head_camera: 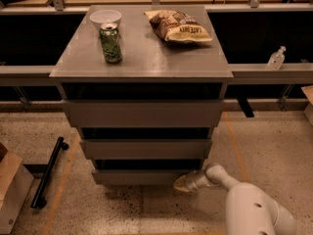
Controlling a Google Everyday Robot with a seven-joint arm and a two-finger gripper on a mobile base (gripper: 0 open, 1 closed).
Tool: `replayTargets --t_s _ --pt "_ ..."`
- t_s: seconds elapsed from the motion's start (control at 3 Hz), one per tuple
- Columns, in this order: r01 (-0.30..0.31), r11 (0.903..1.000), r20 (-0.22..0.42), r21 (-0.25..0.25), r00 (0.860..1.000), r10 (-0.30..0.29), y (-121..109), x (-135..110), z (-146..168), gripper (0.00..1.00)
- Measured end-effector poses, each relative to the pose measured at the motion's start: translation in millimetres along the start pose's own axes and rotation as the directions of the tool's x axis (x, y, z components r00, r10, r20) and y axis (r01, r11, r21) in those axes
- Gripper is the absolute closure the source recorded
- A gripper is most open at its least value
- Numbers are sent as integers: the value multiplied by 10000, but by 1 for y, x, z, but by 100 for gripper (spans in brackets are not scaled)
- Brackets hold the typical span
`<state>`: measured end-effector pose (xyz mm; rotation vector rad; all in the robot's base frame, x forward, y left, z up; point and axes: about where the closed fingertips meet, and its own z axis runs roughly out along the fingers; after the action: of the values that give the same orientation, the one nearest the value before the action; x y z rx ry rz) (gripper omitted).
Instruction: Close bottom drawer
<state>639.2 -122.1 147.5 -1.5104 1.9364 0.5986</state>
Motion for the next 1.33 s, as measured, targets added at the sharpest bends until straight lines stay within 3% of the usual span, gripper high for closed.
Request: replayTargets --t_s 1.0,1.33 --pt "-13 9999 31 -138 10000 14 7 -1 8 9" --pt "-15 9999 34 -153 10000 16 7 -1 9 0"
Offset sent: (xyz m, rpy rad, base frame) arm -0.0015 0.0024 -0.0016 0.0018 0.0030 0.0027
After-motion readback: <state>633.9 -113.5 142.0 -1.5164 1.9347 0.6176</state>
